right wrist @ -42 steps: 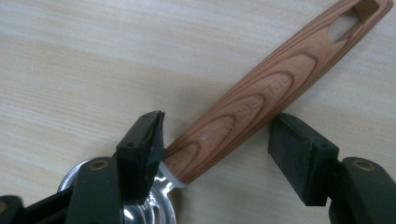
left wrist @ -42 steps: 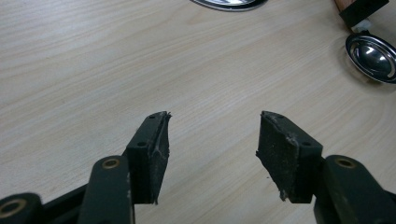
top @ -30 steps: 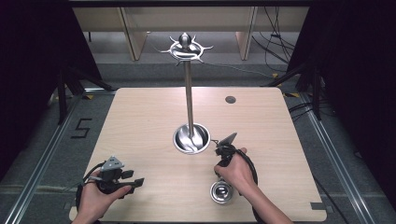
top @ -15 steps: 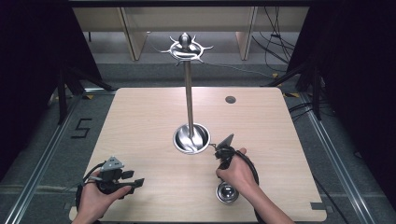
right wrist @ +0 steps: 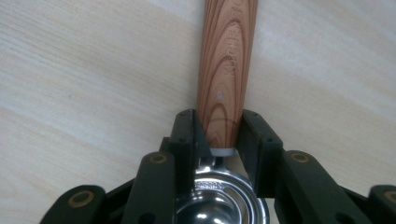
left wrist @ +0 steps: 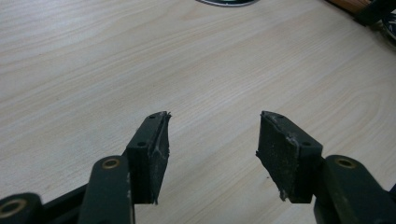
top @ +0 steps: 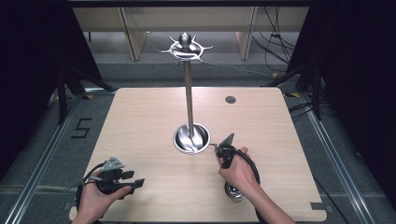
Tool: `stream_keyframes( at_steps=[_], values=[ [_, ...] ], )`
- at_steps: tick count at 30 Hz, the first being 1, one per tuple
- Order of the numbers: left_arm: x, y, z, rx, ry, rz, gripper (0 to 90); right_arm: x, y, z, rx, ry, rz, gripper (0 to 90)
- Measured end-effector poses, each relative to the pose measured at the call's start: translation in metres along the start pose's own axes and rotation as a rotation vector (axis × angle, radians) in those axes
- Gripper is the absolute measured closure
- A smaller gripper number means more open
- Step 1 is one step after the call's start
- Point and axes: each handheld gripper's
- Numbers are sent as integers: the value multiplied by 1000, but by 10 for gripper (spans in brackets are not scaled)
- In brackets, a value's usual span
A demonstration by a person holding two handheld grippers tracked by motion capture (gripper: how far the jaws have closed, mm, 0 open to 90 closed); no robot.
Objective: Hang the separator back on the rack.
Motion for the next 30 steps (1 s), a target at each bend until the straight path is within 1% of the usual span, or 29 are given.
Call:
stream_keyframes(
  at_steps=[1,2,3,5,6,7,10,11,13,14,15,17,18,19,20,21,22,23,24,25,26,27,28,29,30],
  values=[
    [0,0,0,2,9,0,427,0,-1,0,11,-6,-9,617],
    [0,0,0,2,9,0,427,0,-1,0,11,-6,-9,617],
    [0,0,0,-1,2,0,427,1,-2,-1,-4,-10,-15,618],
    [0,0,0,2,-2,8,427,0,-3,0,-2,-7,-18,625],
    [0,0,0,2,-2,8,427,0,-4,-2,-15,-13,-6,635],
    [0,0,0,0,-6,9,427,0,-5,-2,-13,-22,9,654],
    [0,0,0,1,-5,6,427,0,-5,-2,-16,-20,10,676],
    [0,0,0,0,-5,8,427,0,-5,-2,-10,-22,15,678],
    [0,0,-1,0,-7,6,427,1,-5,-2,2,-19,3,689],
    [-1,0,-1,1,-12,10,427,0,-5,-3,-8,-23,16,692],
    [0,0,0,1,-3,4,427,0,-5,-4,-18,-29,15,693],
    [0,0,0,1,-3,2,427,0,-5,-5,-35,-35,18,694],
    [0,0,0,1,-3,2,427,0,-5,-5,-35,-35,18,694],
    [0,0,0,1,-5,2,427,-1,-4,-5,-47,-39,11,695],
    [0,0,0,1,-5,2,427,-1,-4,-5,-47,-39,11,695],
    [0,0,0,1,-6,3,427,-2,-3,-8,-63,-60,-6,695],
    [0,0,0,1,-6,3,427,-2,-3,-8,-63,-60,-6,695],
    [0,0,0,3,-10,8,427,-4,-1,-10,-61,-77,-13,696],
    [0,0,0,3,-10,8,427,-4,-1,-10,-61,-77,-13,696],
    [-1,0,-1,4,-14,12,427,-6,0,-12,-74,-83,-11,696],
    [-1,0,-1,5,-13,11,427,-5,2,-14,-90,-97,-44,696],
    [0,0,0,5,-7,8,427,-7,4,-16,-95,-116,-44,696],
    [0,0,0,6,-13,6,427,-9,7,-20,-114,-139,-69,696],
    [0,0,0,5,-7,10,427,-9,7,-20,-114,-139,-69,696],
    [0,0,0,3,-6,8,427,-11,9,-21,-110,-148,-90,696]
  ],
)
Point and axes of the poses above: each handheld gripper's, and its own axes: x roughly forward along the jaws, y roughly out of its underside, z roughly to its left, and after that the axes turned 7 degrees about x, right-handed
